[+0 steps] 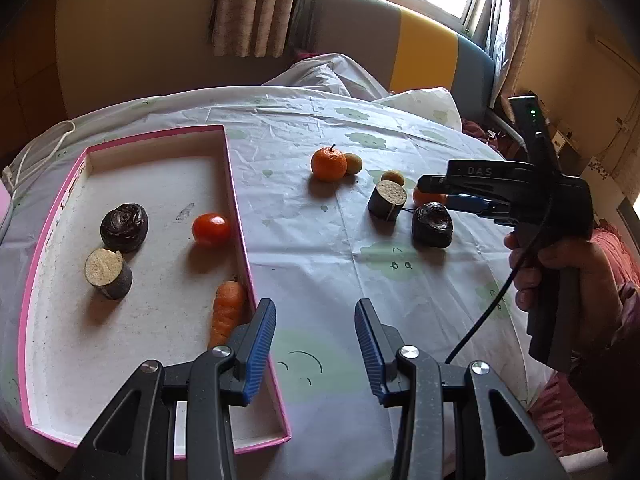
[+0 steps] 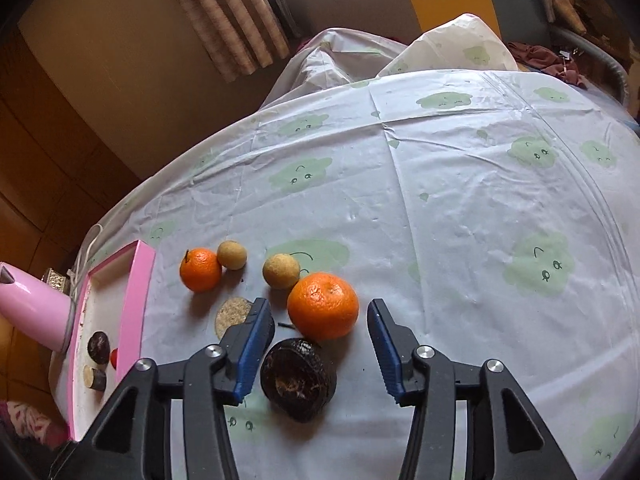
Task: Organize fruits
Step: 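Grasp the mandarin orange with the right gripper, then grasp the small tan round fruit with the left gripper while the right holds the orange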
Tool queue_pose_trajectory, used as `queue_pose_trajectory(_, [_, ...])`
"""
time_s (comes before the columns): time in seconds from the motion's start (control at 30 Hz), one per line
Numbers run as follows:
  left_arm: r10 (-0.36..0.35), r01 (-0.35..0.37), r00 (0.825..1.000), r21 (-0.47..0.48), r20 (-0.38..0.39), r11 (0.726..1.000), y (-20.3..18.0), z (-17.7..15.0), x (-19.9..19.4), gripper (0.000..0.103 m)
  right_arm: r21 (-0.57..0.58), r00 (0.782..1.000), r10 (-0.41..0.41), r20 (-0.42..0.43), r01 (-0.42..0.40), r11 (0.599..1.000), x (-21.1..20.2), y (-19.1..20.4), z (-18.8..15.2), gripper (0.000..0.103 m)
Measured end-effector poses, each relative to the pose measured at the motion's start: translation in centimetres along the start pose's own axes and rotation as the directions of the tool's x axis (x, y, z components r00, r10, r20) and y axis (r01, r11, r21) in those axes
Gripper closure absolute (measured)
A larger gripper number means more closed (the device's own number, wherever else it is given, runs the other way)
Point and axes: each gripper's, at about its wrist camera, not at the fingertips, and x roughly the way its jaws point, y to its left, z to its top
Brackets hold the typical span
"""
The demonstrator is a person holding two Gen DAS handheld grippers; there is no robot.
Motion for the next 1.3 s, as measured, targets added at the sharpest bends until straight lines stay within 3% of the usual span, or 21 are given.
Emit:
queue_pose_trajectory(0.07, [-0.001,0.001,1.000,0.001,-0.005,1.000,-0.1,0.1,0.2,0.061,0.002,1.000,-0.014,-0.014,0.014,1.000,0.8,-0.1,0.1,0.052])
queue_pose_trajectory(0.1, [-0.002,0.002,1.000,0.003,-0.005,1.000,-0.2,0.1,0.2,0.061,0.007,1.000,-0.007,-0.024,0.007,1.000,1.1,-0.2,0.1,0.060])
queue_pose_trajectory(0.2, [-0.007,0.007,1.000,0.007,-0.008,1.000,-0.4,0.5,0.4,0.061,-0.002,1.000,-0.005,-0.008,0.005,1.000,1.0,-0.3,-0.2,0.064])
queue_pose_trajectory(0.63, [-0.068,0.067,0.998,0.075,0.008,0.995,-3.0,4.4,2.2,0.061,0.022,0.998,-0.061,0.029,0.060,0.998,-0.5,-2.6,-0.6,0.064])
queue_pose_trajectory(0.9, [-0.013,0.013,1.000,0.075,0.000,0.997,-4.2,5.2,3.9,0.061,-0.049,0.981,-0.168,0.102,0.173,0.984,-2.1,-3.5,-2.0,0.064])
queue_pose_trajectory(1.1, [-0.004,0.001,0.999,0.066,0.047,0.998,-5.3,6.6,4.6,0.060,-0.082,0.974,-0.181,0.140,0.193,0.978,-2.8,-3.7,-3.3,0.064])
queue_pose_trajectory(1.17, [-0.010,0.008,0.999,0.050,0.030,0.999,-5.5,7.3,5.2,0.054,-0.081,0.973,-0.179,0.146,0.192,0.978,-2.8,-3.8,-3.4,0.064])
queue_pose_trajectory(1.3, [-0.019,0.019,1.000,0.066,0.011,0.998,-6.6,8.8,6.4,0.054,-0.090,0.970,-0.190,0.149,0.204,0.975,-2.7,-3.5,-3.2,0.064])
